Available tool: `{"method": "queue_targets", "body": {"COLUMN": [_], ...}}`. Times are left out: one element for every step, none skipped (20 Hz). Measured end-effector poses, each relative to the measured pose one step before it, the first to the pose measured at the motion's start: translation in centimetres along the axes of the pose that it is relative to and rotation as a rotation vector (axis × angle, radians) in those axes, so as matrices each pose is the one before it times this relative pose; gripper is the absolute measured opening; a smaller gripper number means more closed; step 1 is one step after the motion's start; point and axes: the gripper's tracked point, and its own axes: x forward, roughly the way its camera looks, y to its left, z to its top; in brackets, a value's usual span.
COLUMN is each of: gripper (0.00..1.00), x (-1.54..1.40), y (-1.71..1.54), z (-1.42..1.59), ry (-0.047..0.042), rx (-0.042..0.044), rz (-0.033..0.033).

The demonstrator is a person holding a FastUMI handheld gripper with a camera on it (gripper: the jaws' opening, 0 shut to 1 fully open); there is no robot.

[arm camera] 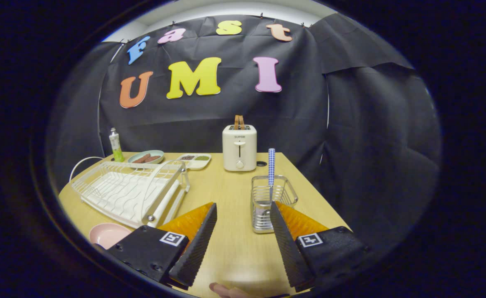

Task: Take the plate from the dish rack, then take the spoon from the basket and place it into the plate.

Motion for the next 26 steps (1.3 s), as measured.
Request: {"method": "queue_targets", "body": {"gripper": [0.85, 0.84, 0.84, 0.82, 0.83, 0.84, 0.83, 0.84, 0.83, 0.82, 0.81, 0.8, 0.79, 0.76, 0.72, 0.65, 0.57, 0.38, 0.19, 0.18, 0.17, 0.16, 0.15, 0.15, 0.15, 0.15], "x": [0.816, 0.664, 0.716, 1.188, 0.869, 1.03, 0.955, 0.916, 0.794, 0.885, 0.896, 0.877, 0.921, 0.612, 0.445, 0.354, 0.217, 0.45, -0.306, -0.012, -0.575, -0.556, -0.738, -0.507, -0.302, -0.533], "y": [-0.398, 0.044, 0.161, -0.853, -0.741, -0.734, -0.505, -0.201, -0.132, -0.101, 0.117, -0.101, -0.274, 0.226, -0.103, -0.073, 0.125, -0.198, 0.071, -0.289, -0.394, -0.27, 0.198, -0.085, -0.29, 0.088], "z": [1.054, 0.693, 0.528, 0.554, 0.367, 0.545, 0.173, 0.271, 0.112, 0.106, -0.021, 0.078, 0.037, 0.035, -0.136, -0.032, -0.494, -0.463, -0.118, 0.114, 0.453, 0.748, 0.248, 0.471, 0.286, 0.57], "ry": [-0.0143, -0.00474, -0.0019, -0.00027, -0.00931, -0.01139, -0.00368, -0.00313, 0.00295, 0.01295, 0.01345, 0.01716, 0.01729, 0.01389, 0.01582, 0.01147, 0.02491, 0.01162, 0.00133, 0.00198, -0.00902, -0.01505, -0.01415, -0.01825, -0.01701, -0.01979], "rx": [0.00032, 0.0007, 0.00516, -0.00223, -0.00792, -0.00578, -0.00757, -0.00428, 0.00196, 0.01911, 0.02907, 0.02944, 0.03448, 0.03491, 0.02235, 0.00487, -0.01126, -0.01369, -0.00526, -0.00488, -0.00023, 0.0061, 0.00849, 0.00409, -0.00204, -0.00473], "rz": [0.00964, 0.03644, 0.0341, -0.02263, -0.0114, -0.0211, -0.02234, -0.00249, 0.00247, 0.00889, 0.01505, -0.00013, -0.00378, 0.01578, -0.00059, 0.00757, 0.01583, 0.00419, 0.00776, -0.00859, -0.01568, -0.00565, 0.00652, -0.00764, -0.01099, -0.00007]}}
